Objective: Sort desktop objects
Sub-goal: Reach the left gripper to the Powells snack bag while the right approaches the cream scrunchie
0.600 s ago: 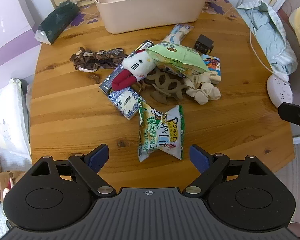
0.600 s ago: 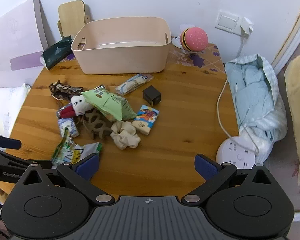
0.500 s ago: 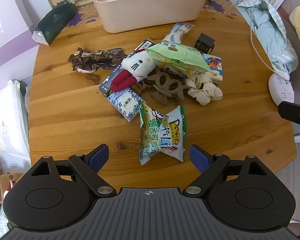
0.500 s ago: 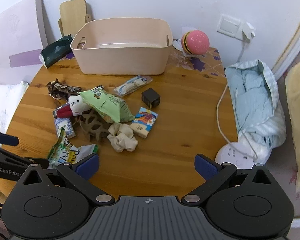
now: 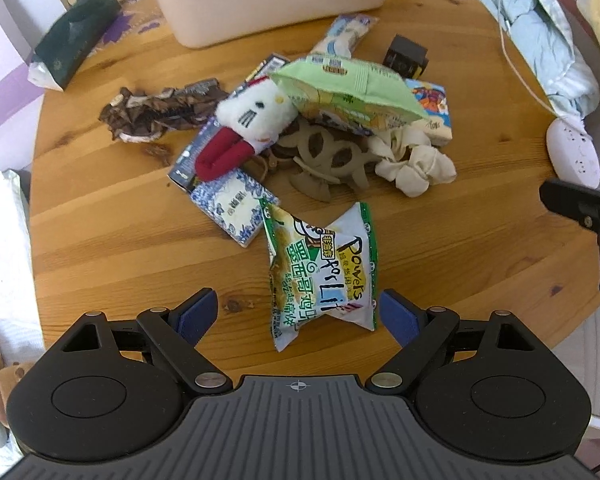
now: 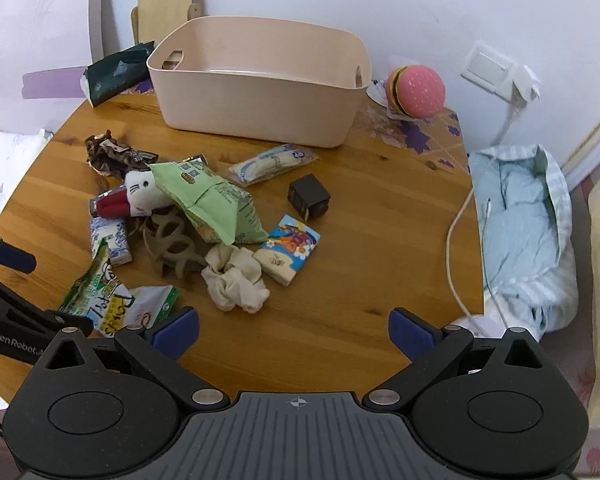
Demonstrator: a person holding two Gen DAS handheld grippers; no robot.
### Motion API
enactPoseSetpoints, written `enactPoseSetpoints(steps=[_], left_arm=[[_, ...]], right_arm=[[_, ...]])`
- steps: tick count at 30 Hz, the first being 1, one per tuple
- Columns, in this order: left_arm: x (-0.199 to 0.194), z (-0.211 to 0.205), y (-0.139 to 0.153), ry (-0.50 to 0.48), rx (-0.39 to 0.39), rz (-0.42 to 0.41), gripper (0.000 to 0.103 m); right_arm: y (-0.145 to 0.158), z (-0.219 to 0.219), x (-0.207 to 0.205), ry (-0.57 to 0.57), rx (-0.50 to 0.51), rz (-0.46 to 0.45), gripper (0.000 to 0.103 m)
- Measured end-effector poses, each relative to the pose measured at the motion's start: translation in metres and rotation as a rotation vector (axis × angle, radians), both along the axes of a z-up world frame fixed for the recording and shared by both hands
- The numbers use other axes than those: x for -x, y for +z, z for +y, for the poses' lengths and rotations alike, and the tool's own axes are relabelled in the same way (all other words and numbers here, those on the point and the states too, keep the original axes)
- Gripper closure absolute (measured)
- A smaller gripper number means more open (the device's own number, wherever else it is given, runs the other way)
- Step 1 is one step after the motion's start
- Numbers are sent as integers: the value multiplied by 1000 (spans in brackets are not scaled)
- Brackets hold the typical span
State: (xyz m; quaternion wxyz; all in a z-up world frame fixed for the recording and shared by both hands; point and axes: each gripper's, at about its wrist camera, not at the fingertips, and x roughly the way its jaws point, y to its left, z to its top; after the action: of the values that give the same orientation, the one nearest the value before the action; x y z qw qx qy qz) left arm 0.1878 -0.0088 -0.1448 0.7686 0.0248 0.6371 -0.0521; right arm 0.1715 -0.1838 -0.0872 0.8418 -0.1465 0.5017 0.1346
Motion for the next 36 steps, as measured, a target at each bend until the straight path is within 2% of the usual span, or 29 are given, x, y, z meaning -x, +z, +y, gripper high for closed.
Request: enactPoseSetpoints(steps=[10,12,18,28,36], left_arm=[[-15,5,-32,52,49,53,14],[-18,7,-40,65,50,60,14],[-25,13,-52,115,98,82,14],[-36,13,-73,165,134,96,14],[-40,17,-80,187,115,70,14]], right_arm=[[-24,9,-30,99,-28,5,1],[-32,14,-34,132,-21,4,4],[-58,26,-46,205,-12,70,8],[-101,25,-69,120,-97,264,18],[-113,34,-77,103,-107,281,22]])
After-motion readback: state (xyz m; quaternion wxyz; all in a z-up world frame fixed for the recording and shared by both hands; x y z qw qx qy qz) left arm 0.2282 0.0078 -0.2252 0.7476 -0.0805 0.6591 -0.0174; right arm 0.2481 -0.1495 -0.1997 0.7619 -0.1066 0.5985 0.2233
